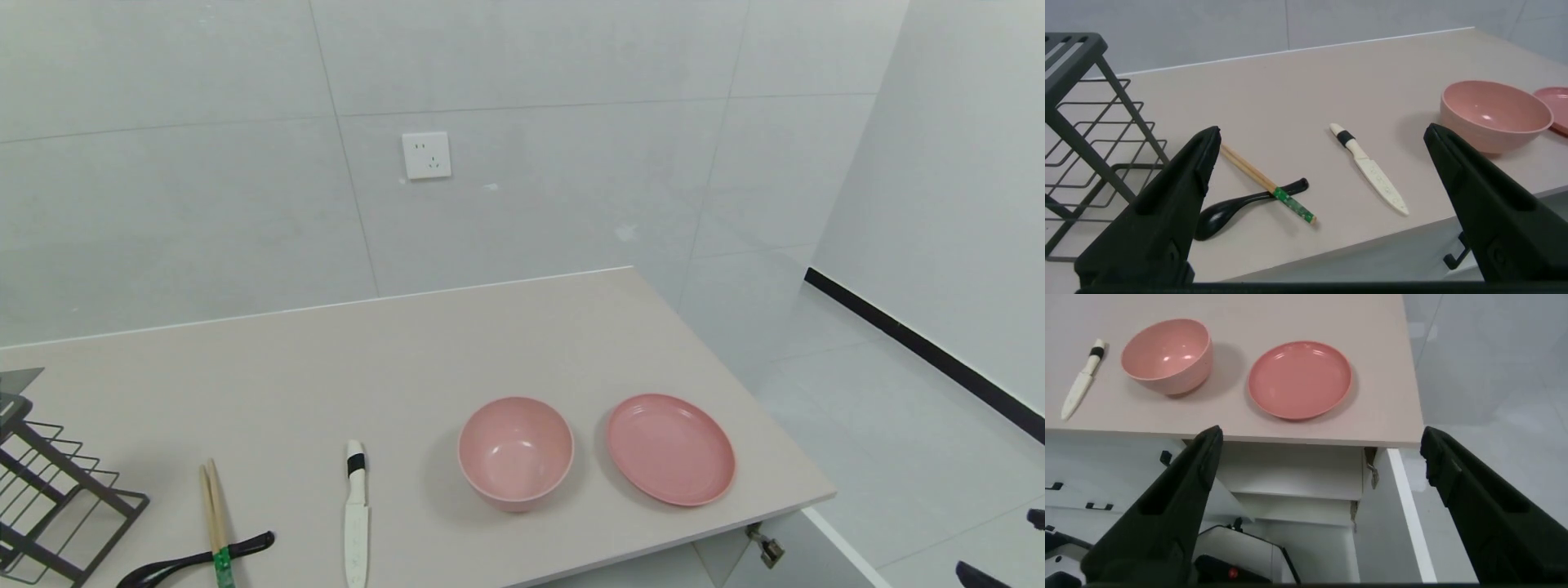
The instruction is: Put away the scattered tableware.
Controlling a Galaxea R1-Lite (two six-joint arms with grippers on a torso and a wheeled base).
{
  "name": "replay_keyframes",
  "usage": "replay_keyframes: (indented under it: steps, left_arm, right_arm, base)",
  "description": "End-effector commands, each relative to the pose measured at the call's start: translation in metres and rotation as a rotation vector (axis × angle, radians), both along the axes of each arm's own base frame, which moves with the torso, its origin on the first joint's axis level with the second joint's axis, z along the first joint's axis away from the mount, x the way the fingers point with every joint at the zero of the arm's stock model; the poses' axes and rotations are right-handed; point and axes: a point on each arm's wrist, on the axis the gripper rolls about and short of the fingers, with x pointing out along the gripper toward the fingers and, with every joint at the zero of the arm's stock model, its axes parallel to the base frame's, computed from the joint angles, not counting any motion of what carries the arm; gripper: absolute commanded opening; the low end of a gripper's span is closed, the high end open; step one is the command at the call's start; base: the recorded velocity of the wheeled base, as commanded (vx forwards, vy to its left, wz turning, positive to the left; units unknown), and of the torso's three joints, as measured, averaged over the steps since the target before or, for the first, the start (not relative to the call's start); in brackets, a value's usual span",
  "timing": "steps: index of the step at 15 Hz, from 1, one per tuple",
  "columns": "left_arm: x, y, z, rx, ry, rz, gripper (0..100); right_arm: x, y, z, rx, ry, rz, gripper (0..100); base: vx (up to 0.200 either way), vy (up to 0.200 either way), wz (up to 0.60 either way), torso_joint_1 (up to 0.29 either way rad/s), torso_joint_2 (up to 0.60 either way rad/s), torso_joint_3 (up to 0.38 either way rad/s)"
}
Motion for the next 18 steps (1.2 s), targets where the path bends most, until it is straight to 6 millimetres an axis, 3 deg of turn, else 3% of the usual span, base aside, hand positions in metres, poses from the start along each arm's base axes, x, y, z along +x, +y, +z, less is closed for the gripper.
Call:
replay_keyframes:
  steps: [1, 18]
  left_arm:
    - [0.000, 0.000, 0.000, 0.000, 0.000, 0.000, 100]
    - [0.000, 0.000, 0.000, 0.000, 0.002, 0.003, 100]
  right_arm:
    - [0.026, 0.001, -0.005, -0.004, 0.118, 0.003, 100]
    - [0.106, 0.017, -0.037, -0.038, 0.321, 0.101, 100]
  base:
    - [0.000, 0.000, 0.00, 0.000, 0.00, 0.000]
    - [0.000, 0.000, 0.00, 0.000, 0.00, 0.000]
